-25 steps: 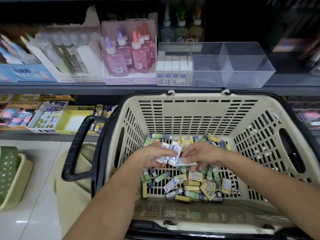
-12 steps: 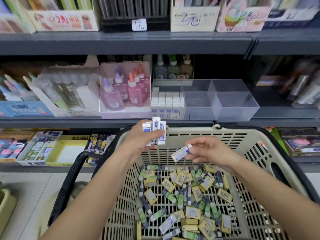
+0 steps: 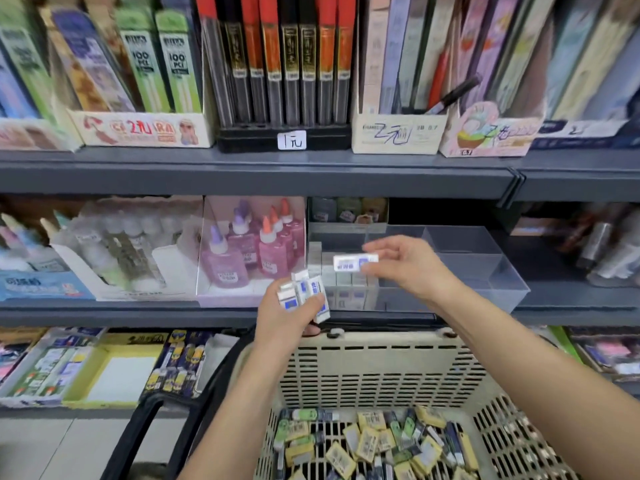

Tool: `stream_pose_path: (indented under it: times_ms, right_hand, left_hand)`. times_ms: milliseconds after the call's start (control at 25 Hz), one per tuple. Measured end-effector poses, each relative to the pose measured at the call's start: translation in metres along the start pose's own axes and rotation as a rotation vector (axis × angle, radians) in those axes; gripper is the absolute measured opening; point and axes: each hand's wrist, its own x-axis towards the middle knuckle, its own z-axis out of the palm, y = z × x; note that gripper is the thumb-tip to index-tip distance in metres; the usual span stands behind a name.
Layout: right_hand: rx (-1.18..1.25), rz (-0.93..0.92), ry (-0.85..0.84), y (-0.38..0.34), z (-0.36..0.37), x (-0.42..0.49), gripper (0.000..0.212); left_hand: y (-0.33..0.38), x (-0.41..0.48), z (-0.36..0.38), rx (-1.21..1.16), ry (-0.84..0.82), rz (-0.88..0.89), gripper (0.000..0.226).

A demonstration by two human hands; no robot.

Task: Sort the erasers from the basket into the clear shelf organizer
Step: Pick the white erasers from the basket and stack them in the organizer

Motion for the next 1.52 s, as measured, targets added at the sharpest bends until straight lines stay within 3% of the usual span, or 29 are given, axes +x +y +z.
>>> stream_pose_path:
  times_ms: [120,240,320,440,600,880,960,1080,1160,1360,1520]
  right_hand:
    - [-0.308,-0.067,0.165,-0.014,0.006,0.048,0.019]
    - [-0.729,-0.166,0.128,-0.015,0.025,0.087,0.021]
    - [-0.812,-0.218,0.083,-0.01,0.037,0.105,0.021]
    - [-0.789,-0.238,-0.006,-0.001,0.05,0.121,0.019]
    - [-0.576,-0.119,-0.221,0.008,0.057,0.127,0.019]
    - [-0.651,-0.032,-0.286,0.009,0.059,0.127,0.033]
    - [-0.683,-0.029,-0.27,0.004,0.058,0.121,0.031]
    - [-0.776,-0.147,-0.048,-0.005,0.057,0.105,0.026]
    - [-0.615,-0.193,-0.011,-0.012,0.058,0.083,0.019]
    - [-0.395,-0.184,-0.359,-0.014,0.067,0.037,0.018]
    - [-0.318,-0.108,-0.416,-0.015,0.066,0.025,0.006]
  left_hand:
    - [0.001,0.006,-0.003,0.062,0.146,0.125,0.033]
    - [-0.001,0.014,-0.008,0.09,0.21,0.143,0.033]
    - [-0.004,0.019,-0.01,0.078,0.217,0.105,0.033]
    - [-0.007,0.022,-0.009,0.097,0.183,0.094,0.034]
    - [-0.009,0.024,-0.008,0.103,0.166,0.092,0.033]
    - [-0.009,0.024,-0.007,0.115,0.137,0.095,0.033]
    - [-0.009,0.024,-0.008,0.122,0.129,0.089,0.033]
    - [-0.007,0.024,-0.008,0.114,0.127,0.076,0.034]
    - [-0.005,0.023,-0.009,0.106,0.126,0.062,0.035]
    - [0.0,0.022,-0.013,0.031,0.067,0.056,0.026]
    - [0.001,0.023,-0.017,-0.098,0.082,0.04,0.022]
